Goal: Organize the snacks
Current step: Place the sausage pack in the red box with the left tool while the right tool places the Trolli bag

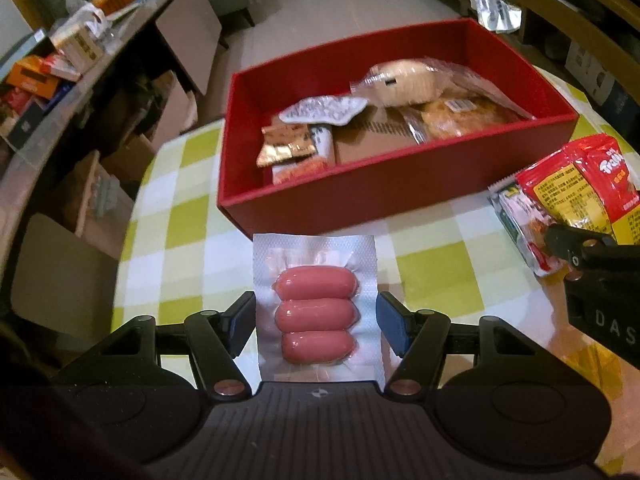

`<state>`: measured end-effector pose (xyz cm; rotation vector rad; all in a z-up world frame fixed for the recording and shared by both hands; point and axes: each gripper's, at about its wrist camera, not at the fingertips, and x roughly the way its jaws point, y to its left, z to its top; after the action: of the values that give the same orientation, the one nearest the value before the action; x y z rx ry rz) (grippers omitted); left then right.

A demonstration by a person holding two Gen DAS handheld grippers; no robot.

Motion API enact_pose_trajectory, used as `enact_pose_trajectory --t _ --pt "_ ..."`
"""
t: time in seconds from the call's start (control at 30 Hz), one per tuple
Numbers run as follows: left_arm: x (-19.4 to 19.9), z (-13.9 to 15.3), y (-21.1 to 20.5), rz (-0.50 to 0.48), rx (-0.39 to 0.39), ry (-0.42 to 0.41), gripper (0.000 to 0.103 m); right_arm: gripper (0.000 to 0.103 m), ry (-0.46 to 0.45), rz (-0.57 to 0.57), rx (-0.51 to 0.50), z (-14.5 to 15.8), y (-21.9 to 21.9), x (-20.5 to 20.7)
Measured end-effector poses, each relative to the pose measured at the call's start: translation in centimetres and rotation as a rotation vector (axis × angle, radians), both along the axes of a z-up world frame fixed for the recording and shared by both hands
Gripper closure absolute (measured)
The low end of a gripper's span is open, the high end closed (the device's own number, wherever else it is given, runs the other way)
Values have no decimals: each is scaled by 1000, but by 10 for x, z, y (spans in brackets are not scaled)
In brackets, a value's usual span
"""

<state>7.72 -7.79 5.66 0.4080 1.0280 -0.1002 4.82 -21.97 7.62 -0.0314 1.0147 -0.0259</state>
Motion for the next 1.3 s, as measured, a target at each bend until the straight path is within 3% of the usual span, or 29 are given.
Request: enact_pose_trajectory --t 0.77,1.13,1.23,1.3 --pt "52 28 -4 41 -36 -86 32 46 -101 -10 18 25 -1 56" --pt "93 23 -10 46 -6 -128 32 46 -162 -18 15 24 -3 100" --pt "103 18 -12 38 18 -143 46 47 -160 -19 43 15 -3 111" --pt "112 15 -10 47 2 -130 47 46 -156 -18 53 8 -3 117"
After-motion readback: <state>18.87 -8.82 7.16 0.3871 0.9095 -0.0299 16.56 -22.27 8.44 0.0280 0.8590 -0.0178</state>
